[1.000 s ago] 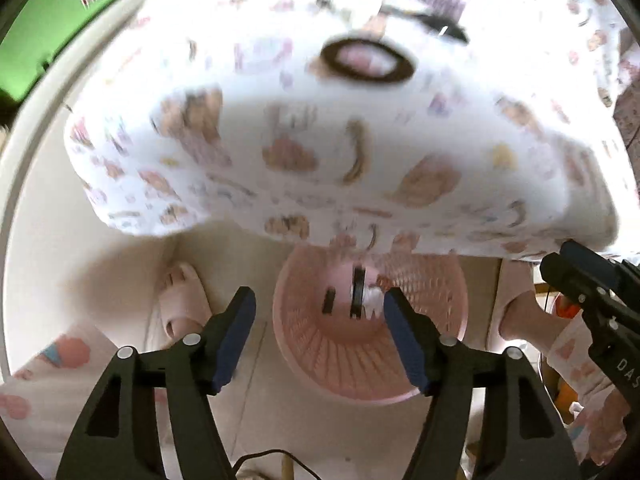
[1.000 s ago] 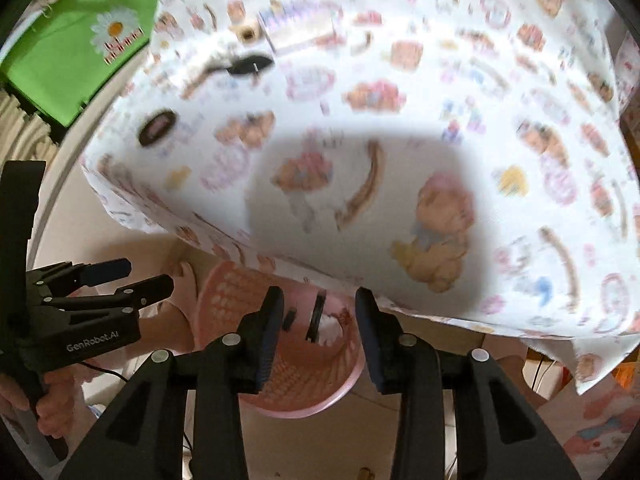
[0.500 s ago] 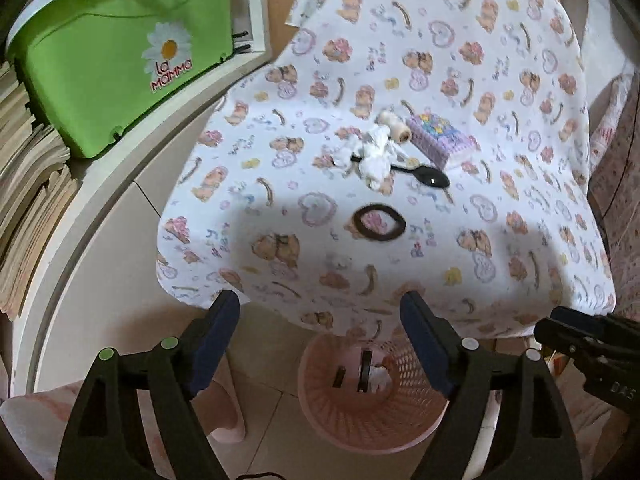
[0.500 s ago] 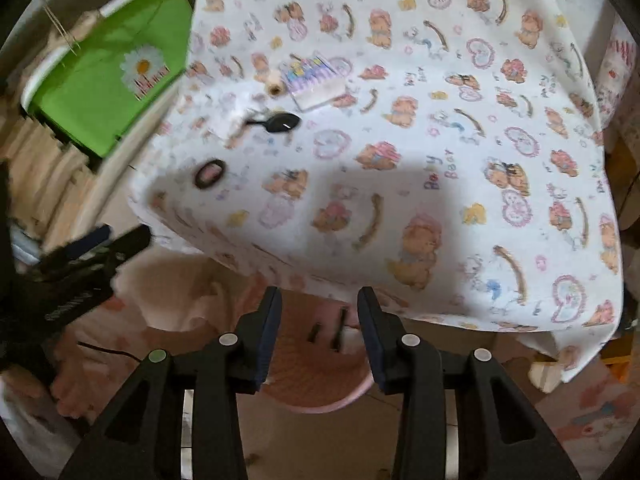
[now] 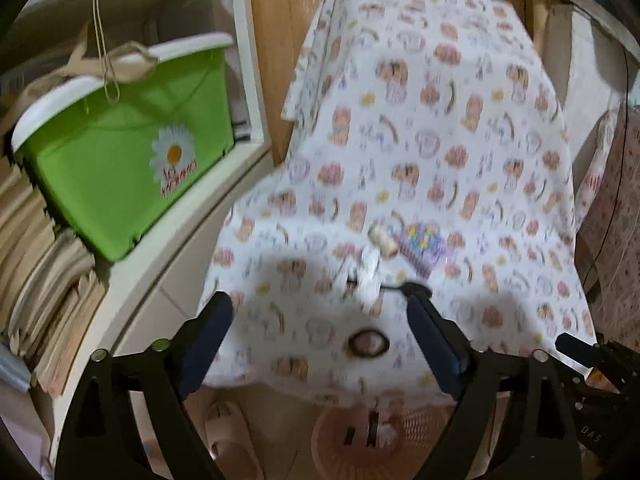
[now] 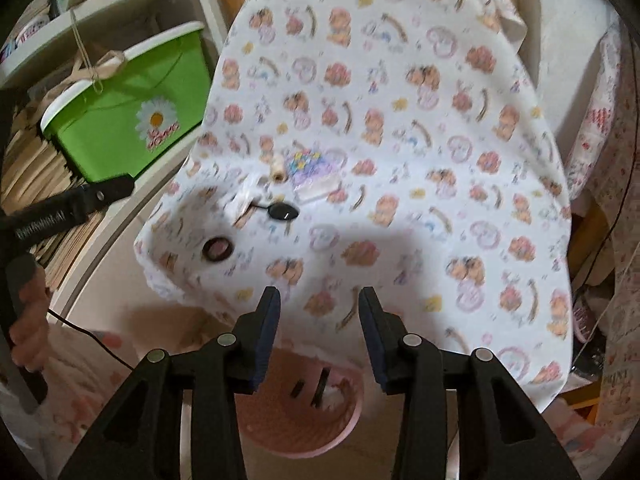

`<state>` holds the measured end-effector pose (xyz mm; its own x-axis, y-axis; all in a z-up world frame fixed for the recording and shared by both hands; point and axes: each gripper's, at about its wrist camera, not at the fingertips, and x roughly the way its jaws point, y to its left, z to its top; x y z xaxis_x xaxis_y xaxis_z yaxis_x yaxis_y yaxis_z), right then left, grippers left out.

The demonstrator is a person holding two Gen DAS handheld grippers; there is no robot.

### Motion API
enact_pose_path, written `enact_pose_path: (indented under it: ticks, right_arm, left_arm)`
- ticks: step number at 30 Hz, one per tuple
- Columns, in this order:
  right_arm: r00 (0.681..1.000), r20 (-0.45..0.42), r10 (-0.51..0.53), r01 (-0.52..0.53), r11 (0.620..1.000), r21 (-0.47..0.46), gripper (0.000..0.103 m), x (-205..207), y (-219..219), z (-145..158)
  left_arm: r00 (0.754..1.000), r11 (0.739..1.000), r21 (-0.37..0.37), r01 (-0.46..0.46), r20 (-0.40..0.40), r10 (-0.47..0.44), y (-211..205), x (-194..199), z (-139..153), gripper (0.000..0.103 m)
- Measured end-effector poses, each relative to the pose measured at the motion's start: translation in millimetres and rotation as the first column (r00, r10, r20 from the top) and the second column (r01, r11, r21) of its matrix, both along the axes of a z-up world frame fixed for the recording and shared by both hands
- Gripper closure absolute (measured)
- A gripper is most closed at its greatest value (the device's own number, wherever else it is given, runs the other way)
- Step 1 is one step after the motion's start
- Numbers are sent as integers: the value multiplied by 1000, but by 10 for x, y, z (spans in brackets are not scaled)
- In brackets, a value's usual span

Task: Collect trash
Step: 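Raise both open tools back above the table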

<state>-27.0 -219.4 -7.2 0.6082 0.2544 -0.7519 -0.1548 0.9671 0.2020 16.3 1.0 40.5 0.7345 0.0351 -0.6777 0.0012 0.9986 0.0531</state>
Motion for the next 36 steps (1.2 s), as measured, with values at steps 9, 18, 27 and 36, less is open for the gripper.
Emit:
enact_pose_path:
  ticks: [9,18,27,36]
  right_arm:
    - [996,48,-76,78,996,-41,51,160,-106,-17]
    - [996,53,-71,76,994,-84,42,282,-4,-107]
    - [996,35,-86,89,991,-103,41,419,44,-197]
    - [997,39,-73,78,988,-133,41,434,116,-224]
  left_arm:
    - [994,995,-90,-37,-101,28,136,127,-523,6]
    - [975,996,-83,40,-213,-57,112,237,-893,6]
    - [984,994,16,111,-142,-108,-216,273,-960,6]
    - [967,990,-94,103,-223,-122,-193,375,-1107,61]
